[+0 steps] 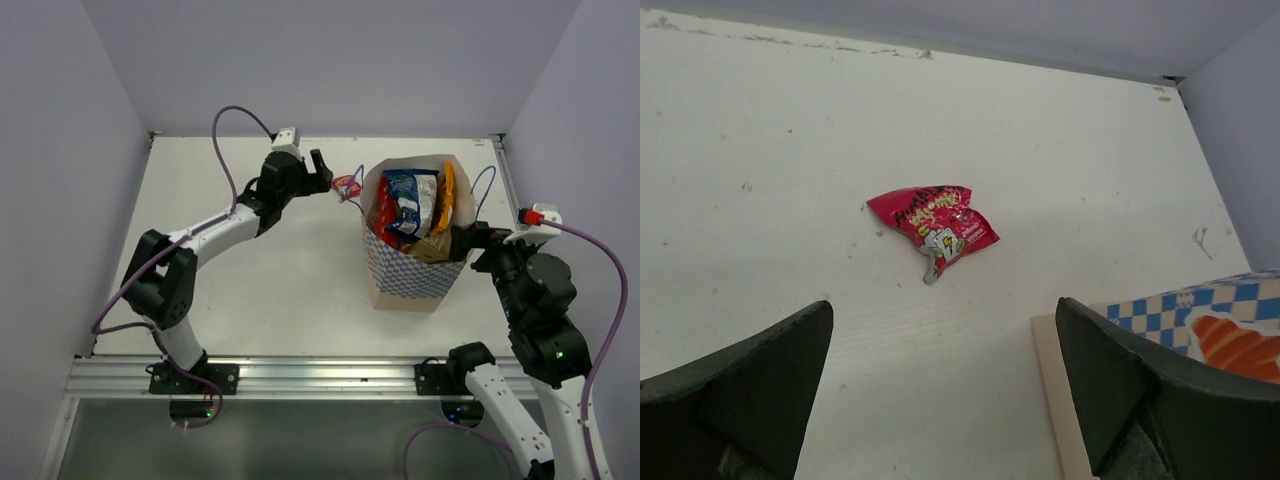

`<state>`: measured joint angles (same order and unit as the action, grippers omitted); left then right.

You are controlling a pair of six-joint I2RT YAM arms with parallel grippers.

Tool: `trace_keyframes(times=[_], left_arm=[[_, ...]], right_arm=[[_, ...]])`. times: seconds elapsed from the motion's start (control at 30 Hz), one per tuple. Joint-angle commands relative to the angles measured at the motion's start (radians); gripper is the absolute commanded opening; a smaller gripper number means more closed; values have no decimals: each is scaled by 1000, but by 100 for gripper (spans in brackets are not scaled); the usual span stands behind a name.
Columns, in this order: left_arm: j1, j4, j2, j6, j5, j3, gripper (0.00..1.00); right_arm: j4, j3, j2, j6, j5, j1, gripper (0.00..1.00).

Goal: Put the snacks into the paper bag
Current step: Pick up the snack from the center of the board.

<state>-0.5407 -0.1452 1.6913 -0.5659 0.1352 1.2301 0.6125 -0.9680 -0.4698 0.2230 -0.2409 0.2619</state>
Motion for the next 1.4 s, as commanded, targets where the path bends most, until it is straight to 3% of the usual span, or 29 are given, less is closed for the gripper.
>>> trace_keyframes(times=[0.0,0.13,0.37,0.57,0.77,1.37], left_arm=[[-1,-183,83,12,23,-18,96],[-45,-281,195,150,101,-4,94],[-94,-307,340,285,149,91,89],[-119,-314,436,369,178,166,73],[-139,-234,544,371,190,278,62],[-142,-53,673,345,191,468,50]], right_arm=[[-43,2,-4,-16,14,5,99],[-37,-1,-1,-22,-3,5,98],[-36,3,-12,-22,0,5,98],[-40,11,-15,-19,0,5,99],[-40,12,-10,-22,-9,5,98],[-43,14,-18,-27,-15,5,99]])
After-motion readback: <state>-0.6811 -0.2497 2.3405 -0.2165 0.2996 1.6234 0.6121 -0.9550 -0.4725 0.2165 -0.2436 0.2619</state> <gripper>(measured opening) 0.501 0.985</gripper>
